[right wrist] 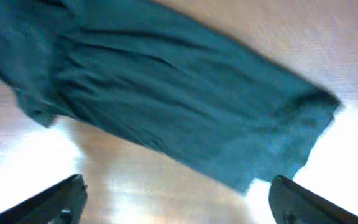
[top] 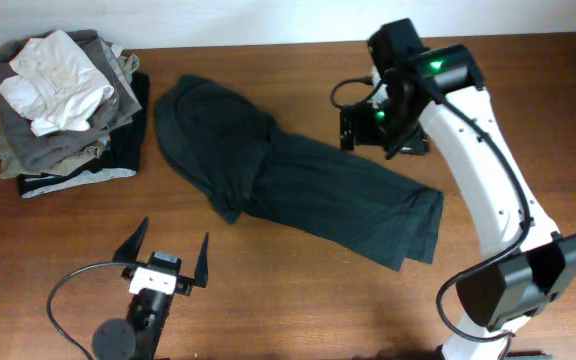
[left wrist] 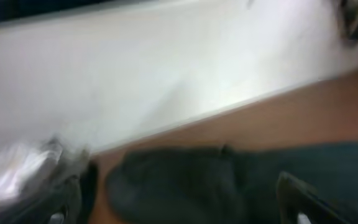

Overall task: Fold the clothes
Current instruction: 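Grasp the left end of the shirt with the left gripper, then grasp the right end of the shirt with the right gripper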

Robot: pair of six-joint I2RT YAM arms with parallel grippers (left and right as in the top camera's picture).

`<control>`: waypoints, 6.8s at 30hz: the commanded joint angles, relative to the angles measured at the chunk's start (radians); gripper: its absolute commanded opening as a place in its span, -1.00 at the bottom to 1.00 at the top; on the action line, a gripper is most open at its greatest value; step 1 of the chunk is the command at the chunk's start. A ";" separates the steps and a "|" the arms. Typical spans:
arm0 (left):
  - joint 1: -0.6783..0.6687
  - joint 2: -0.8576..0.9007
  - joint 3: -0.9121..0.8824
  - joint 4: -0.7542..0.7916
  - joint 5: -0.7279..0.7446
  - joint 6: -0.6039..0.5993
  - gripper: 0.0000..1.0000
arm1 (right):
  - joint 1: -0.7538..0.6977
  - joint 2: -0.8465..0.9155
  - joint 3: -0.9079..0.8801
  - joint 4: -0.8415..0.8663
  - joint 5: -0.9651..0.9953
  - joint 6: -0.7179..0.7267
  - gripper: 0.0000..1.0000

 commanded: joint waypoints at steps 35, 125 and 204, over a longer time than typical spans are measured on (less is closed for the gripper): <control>-0.464 1.689 1.297 -0.736 -0.339 -0.122 0.99 | -0.008 0.019 -0.003 0.040 0.093 0.013 0.97; -0.483 1.927 1.358 -0.727 -0.608 -0.118 -0.36 | -0.106 0.019 -0.156 -0.029 0.162 0.144 0.97; -0.483 1.738 1.384 -0.898 -0.574 -0.179 -0.84 | -0.091 -0.357 -1.234 0.710 0.016 0.270 0.65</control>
